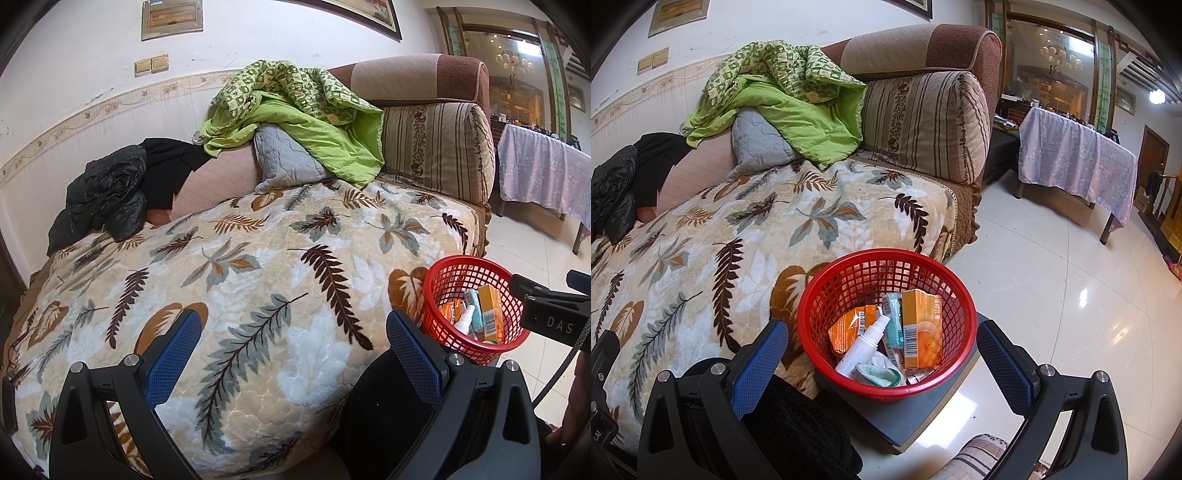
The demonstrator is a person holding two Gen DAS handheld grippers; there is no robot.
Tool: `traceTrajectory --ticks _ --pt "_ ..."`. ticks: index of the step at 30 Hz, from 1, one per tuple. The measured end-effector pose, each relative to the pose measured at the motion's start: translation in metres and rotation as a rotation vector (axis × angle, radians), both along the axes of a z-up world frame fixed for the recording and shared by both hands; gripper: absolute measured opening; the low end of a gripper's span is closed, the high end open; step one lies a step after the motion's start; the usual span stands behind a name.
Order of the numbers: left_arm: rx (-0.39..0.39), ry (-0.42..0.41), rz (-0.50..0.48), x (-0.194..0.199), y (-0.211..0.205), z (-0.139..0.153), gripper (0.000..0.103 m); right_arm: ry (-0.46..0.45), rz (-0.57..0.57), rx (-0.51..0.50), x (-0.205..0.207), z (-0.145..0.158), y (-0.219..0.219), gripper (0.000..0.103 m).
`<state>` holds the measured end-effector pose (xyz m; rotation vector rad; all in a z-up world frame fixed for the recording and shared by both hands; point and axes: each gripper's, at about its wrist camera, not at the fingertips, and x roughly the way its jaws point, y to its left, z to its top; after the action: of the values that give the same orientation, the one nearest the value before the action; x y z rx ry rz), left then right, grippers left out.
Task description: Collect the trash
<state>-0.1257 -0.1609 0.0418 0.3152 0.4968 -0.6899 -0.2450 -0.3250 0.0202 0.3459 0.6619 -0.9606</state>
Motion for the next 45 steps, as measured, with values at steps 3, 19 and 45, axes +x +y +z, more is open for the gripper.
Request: traceTrajectory --ticks 3,19,45 --pt "0.0 -0.001 0.0 0.0 0.0 0.0 0.1 0.0 0.0 0.0 0.0 0.0 0.0 0.103" --pt "-0.001 -0.002 -0.002 -0.001 0.002 0.0 0.1 0.001 0.003 -0.006 0.001 -0.003 0.005 0.103" --pt "0.119 0.22 0.394 0.127 0.059 -0.038 0.1 0.131 0.421 -0.016 0.186 0.0 0.031 0.103"
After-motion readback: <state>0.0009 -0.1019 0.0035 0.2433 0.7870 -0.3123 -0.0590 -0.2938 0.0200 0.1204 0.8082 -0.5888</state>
